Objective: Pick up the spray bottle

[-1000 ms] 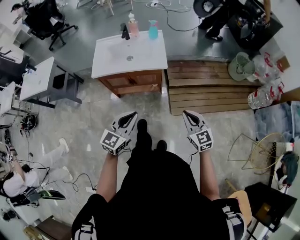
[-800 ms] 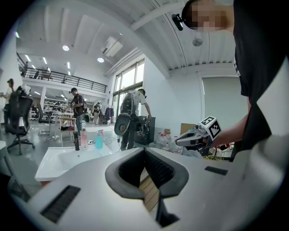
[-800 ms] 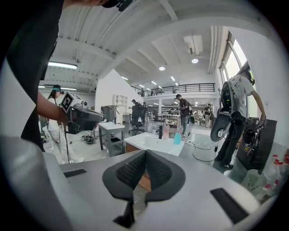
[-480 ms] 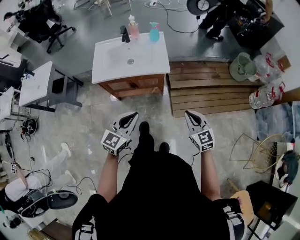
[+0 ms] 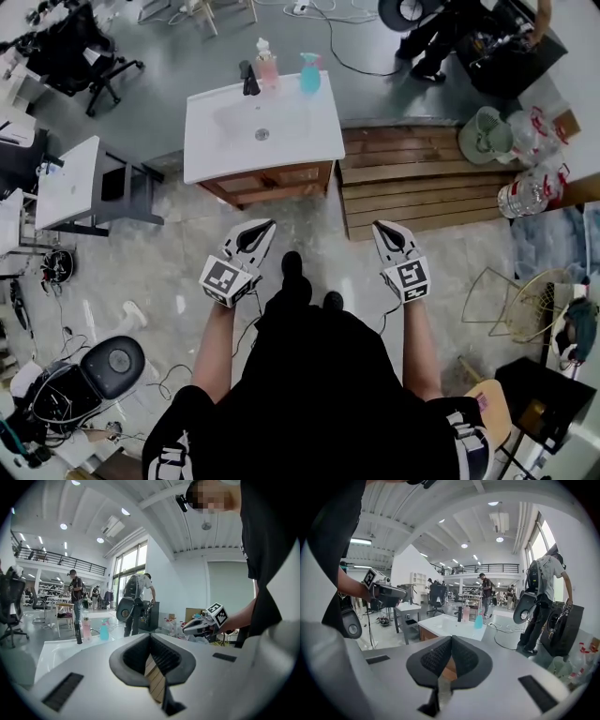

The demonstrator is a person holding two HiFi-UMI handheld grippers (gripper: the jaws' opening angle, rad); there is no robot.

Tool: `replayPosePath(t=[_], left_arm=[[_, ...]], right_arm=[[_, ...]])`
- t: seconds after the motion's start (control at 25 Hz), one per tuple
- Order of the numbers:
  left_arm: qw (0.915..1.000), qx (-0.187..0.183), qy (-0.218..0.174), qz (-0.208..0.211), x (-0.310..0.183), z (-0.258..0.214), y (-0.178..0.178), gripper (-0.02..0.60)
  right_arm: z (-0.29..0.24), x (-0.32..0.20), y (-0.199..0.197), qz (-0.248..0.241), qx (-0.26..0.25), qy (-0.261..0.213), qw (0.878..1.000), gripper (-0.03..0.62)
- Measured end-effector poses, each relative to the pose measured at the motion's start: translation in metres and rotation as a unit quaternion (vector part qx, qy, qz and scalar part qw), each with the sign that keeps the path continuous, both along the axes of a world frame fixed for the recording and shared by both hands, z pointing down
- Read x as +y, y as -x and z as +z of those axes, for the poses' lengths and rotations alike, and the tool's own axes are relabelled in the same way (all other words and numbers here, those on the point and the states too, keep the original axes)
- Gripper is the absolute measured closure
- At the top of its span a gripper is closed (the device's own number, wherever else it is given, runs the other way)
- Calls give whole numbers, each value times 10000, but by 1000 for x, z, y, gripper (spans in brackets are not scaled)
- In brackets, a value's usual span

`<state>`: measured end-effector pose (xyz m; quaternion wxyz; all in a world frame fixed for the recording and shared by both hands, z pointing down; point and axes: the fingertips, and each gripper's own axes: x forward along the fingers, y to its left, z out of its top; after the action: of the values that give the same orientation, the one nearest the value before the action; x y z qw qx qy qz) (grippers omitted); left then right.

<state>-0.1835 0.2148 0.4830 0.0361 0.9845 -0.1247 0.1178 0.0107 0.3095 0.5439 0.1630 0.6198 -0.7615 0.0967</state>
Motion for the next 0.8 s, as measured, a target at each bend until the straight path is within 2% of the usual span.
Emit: replayPosePath(t=[0.2,0.8], left_arm=[[9999,29,34,113,-29,1,-5,560],[9988,-272,131,384,-82,13,-10,560]], right_arm=[[1,-26,-3,80,108,58,9999,577],[5,-68,-9,443,255,204,9985,577]])
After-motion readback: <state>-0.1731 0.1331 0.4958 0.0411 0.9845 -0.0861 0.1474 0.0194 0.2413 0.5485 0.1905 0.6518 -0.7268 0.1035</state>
